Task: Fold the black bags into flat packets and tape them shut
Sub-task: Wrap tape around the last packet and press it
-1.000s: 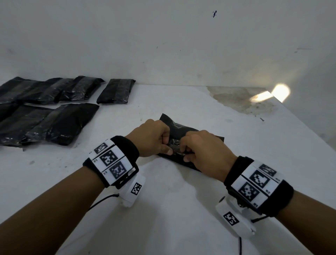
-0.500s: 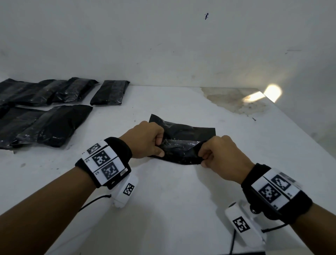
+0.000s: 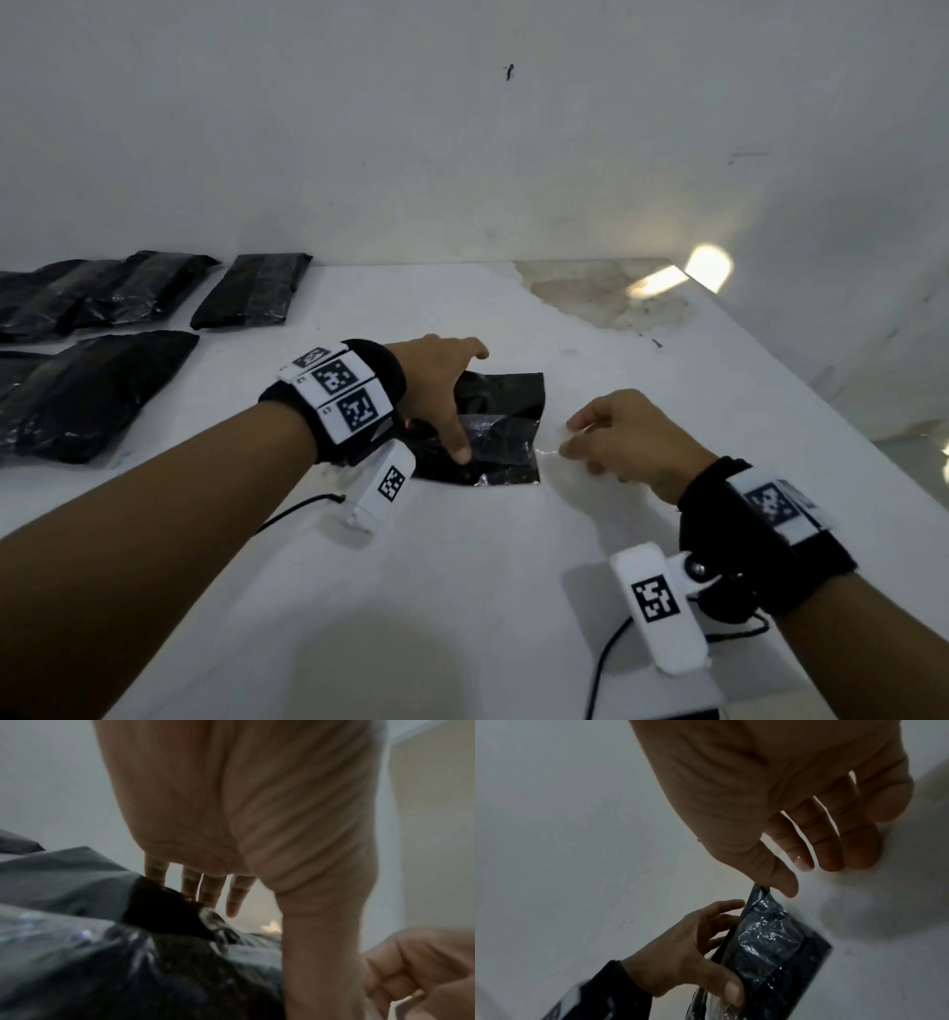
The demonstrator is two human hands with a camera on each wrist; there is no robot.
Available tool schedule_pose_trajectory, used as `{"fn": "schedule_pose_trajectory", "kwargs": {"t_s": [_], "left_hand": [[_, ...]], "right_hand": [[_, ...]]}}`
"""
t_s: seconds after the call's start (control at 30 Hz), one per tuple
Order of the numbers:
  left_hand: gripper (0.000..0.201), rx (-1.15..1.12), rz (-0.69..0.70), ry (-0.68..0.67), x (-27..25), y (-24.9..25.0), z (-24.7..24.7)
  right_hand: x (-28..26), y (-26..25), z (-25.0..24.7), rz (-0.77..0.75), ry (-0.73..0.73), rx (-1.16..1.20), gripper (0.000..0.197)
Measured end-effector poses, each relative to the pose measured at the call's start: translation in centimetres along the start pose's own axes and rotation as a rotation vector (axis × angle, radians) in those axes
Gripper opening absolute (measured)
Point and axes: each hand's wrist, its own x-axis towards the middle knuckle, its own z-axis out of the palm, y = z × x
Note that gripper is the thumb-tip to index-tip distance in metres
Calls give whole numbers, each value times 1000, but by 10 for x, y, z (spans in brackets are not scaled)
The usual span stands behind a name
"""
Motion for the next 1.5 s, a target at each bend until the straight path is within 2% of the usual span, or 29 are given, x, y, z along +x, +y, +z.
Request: {"fn": "schedule_pose_trajectory", "kwargs": {"t_s": [0.1,0.23,0.3,0.57,0.7,0.77,0.87,1.03,1.13,1.27,1.37,1.5], "left_hand": [[115,29,-35,-73,8,9,-3],[73,-32,-34,-107,10,7,-5],[65,-63,-41,-91,8,4,-5],[73,-200,-21,22,-8,-11,-1],[73,-318,9,89,-22,-18,-5],[72,-341,27,100,-29,-19,-6],[70,-381,53,120,-38,-21,-8],[70,-426,114,171,-51,-20,-11],[73,-412,140,200,-56,-17,-12],[76,-403,165,233,-63,-14,-12],[76,-407,179,251,-67,-13,-12],[77,-392,179,264,-70,-13,-11]], "right_hand": [[2,1,4,3,-20,7,24],[4,5,1,33,-6,66,29],[3,8,-2,48,-10,107,30],[-2,6,-1,35,-54,277,37],[-7,-2,0,-27,-211,540,54],[-9,-8,3,-49,-272,659,44],[-10,-17,9,-42,-279,810,7],[-12,-24,14,123,-331,994,12],[-14,-27,17,174,-302,1022,18],[-21,-32,22,189,-261,1025,12],[-22,-31,26,171,-233,1040,30],[-26,-28,30,99,-153,1042,9]]}}
